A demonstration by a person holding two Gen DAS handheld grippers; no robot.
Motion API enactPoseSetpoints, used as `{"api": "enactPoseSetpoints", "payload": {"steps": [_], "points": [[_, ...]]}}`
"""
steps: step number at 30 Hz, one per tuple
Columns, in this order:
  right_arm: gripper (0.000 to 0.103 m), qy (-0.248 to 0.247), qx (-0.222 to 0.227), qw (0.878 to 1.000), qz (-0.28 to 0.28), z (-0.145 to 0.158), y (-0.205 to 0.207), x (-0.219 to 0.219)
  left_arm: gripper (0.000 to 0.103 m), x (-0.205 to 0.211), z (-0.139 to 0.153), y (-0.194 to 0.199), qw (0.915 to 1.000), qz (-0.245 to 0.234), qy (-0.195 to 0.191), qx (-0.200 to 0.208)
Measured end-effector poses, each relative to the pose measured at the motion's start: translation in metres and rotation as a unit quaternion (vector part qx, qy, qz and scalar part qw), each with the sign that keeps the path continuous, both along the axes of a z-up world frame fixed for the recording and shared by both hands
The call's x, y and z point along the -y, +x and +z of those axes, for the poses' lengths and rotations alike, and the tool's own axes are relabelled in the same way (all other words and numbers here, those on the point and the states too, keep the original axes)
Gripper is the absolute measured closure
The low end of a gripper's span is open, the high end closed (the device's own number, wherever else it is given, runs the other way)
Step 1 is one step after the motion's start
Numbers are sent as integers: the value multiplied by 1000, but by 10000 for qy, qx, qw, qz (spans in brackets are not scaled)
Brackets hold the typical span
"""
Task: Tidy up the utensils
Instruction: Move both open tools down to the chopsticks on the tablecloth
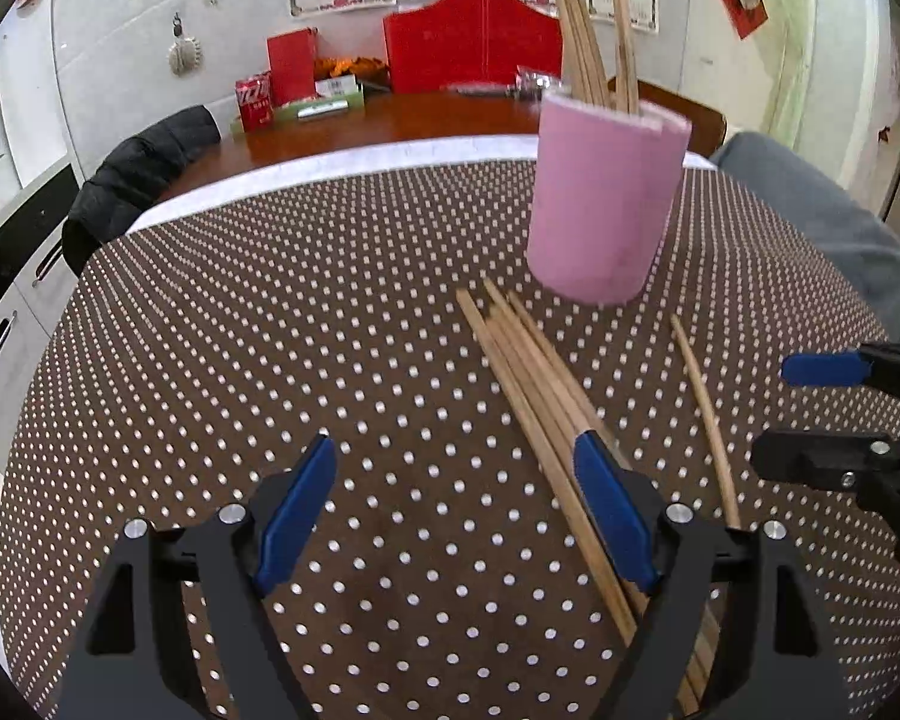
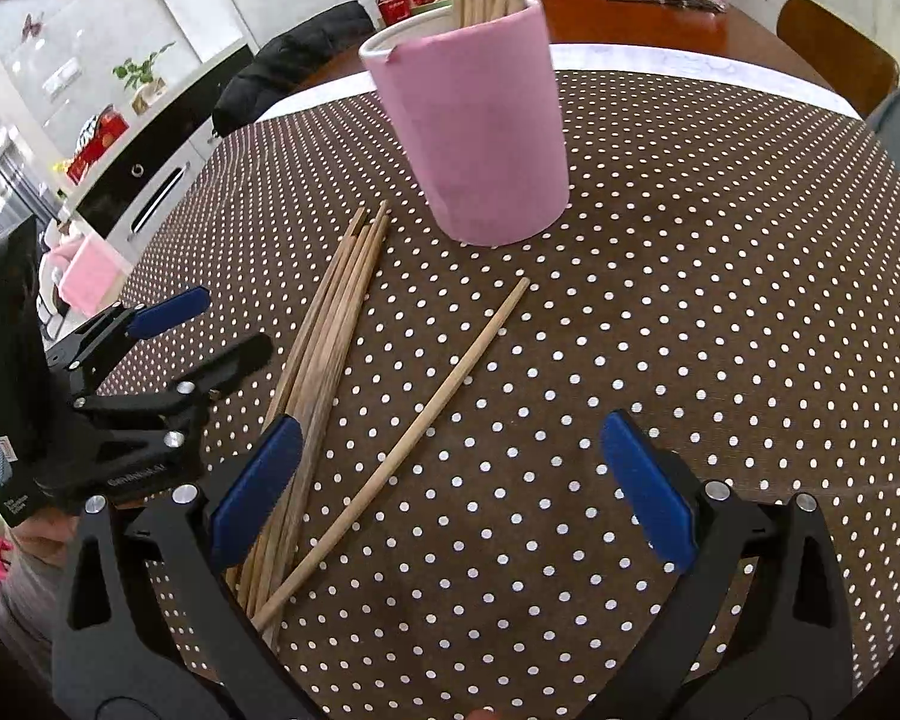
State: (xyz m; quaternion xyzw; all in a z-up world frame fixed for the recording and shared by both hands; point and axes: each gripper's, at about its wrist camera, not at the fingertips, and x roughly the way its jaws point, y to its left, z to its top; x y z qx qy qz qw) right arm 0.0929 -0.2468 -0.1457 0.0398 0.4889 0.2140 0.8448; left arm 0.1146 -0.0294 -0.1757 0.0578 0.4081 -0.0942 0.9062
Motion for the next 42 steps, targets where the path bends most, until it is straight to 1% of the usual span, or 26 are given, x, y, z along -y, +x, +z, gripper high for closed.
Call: {"api": "enactPoseSetpoints", "payload": {"steps": [3, 8, 9, 11, 12, 13, 16, 18, 20, 22, 24, 26, 28, 29, 30, 32, 34, 36, 37, 41, 42], "points": [[6, -166, -10, 9998, 88, -6, -3, -10, 23, 4, -9, 0, 9998, -13, 150, -95], [5, -691, 89, 9970, 324, -13, -4, -33, 23, 0, -8, 0, 9999, 0, 30, -151], [6, -847, 159, 9956, 376, -15, -7, -37, 23, 0, -7, 1, 9999, 7, 11, -163], [6, -1347, 324, 9888, 560, -20, -14, -50, 23, 0, -8, -1, 9998, 4, -37, -191], [6, -1468, 422, 9861, 648, -20, -17, -54, 23, 1, -9, -1, 9997, -38, -96, -242], [6, -1482, 405, 9856, 705, -20, -18, -55, 23, 2, -11, -1, 9994, -64, -110, -317], [7, -1597, 398, 9838, 711, -18, -20, -45, 23, 1, -11, -2, 9995, -15, -71, -310], [12, -1590, 357, 9846, 636, -16, -20, -31, 23, -1, -12, -1, 9994, -7, 69, -353], [13, -1560, 328, 9855, 585, -15, -20, -27, 23, -1, -12, -3, 9993, -4, 80, -352], [20, -1533, 353, 9858, 582, -14, -21, -23, 23, -2, -11, -3, 9993, -5, 99, -351], [29, -1442, 357, 9875, 517, -15, -18, -22, 23, -2, -10, -4, 9993, -5, 104, -362], [33, -1385, 413, 9886, 418, -15, -13, -28, 23, -2, -10, -5, 9993, -11, 109, -369], [43, -1357, 497, 9885, 445, -14, -10, -35, 23, -2, -10, -5, 9993, -21, 112, -360], [53, -1341, 537, 9881, 535, -13, -11, -41, 23, -2, -11, -4, 9993, -26, 114, -354], [57, -1325, 587, 9871, 682, -13, -13, -47, 23, -1, -11, -4, 9993, -32, 113, -347], [58, -1321, 781, 9811, 1182, -14, -21, -61, 23, 0, -12, -3, 9994, -39, 97, -341], [58, -1371, 944, 9765, 1365, -14, -25, -68, 23, -1, -12, -3, 9994, -55, 70, -347], [58, -1265, 872, 9792, 1324, -14, -22, -65, 23, -2, -12, -1, 9994, -77, 75, -342], [59, -1196, 823, 9817, 1230, -15, -19, -62, 23, -3, -13, 0, 9994, -73, 90, -335], [59, -1170, 805, 9872, 721, -15, -5, -54, 23, -1, -12, 5, 9993, -67, 212, -287], [62, -1163, 813, 9877, 660, -15, -3, -52, 23, 0, -12, 8, 9993, -69, 235, -287]]}}
